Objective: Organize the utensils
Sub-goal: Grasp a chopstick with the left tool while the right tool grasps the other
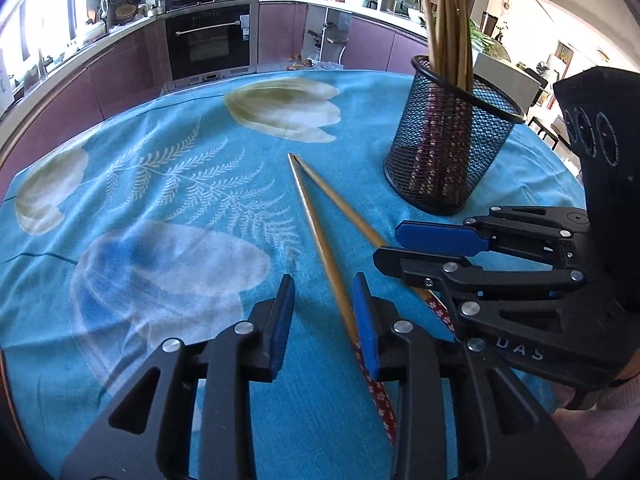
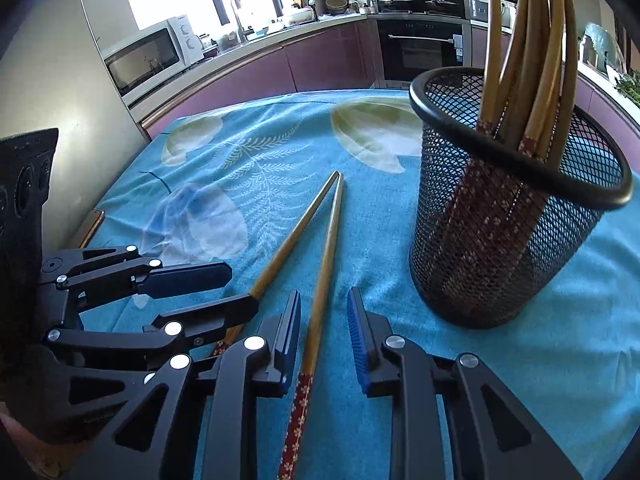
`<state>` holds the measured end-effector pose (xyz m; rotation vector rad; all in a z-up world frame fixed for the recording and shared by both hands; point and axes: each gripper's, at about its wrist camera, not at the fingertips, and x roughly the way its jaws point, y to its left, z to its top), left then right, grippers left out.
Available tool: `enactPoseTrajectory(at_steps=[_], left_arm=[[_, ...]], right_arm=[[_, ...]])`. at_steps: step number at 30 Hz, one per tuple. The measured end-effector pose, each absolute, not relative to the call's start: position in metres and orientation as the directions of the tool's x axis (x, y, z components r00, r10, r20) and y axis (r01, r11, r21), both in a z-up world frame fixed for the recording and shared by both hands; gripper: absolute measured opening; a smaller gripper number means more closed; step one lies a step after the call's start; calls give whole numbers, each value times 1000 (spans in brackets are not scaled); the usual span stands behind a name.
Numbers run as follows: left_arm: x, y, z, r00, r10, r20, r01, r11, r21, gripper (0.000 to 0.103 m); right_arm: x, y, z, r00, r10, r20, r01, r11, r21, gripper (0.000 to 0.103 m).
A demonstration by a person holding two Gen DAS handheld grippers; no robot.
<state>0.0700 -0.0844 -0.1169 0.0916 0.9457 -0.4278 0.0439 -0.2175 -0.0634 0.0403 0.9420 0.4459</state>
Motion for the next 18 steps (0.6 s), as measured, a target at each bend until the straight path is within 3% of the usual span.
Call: enactPoseTrajectory(at_steps=[9, 14, 18], left_arm=[[87, -89, -119, 504, -318, -803, 400, 910, -110, 26], [91, -89, -120, 498, -329, -802, 388, 912, -133, 14], [89, -87, -121, 491, -340, -802, 373, 914, -159, 11]], right_arm=[[52, -222, -65, 506, 395, -767, -327, 911, 253, 13], [52, -228, -66, 497, 421, -759, -308, 903, 300, 7], [50, -234, -66, 487, 452, -747, -290, 891, 350, 6]])
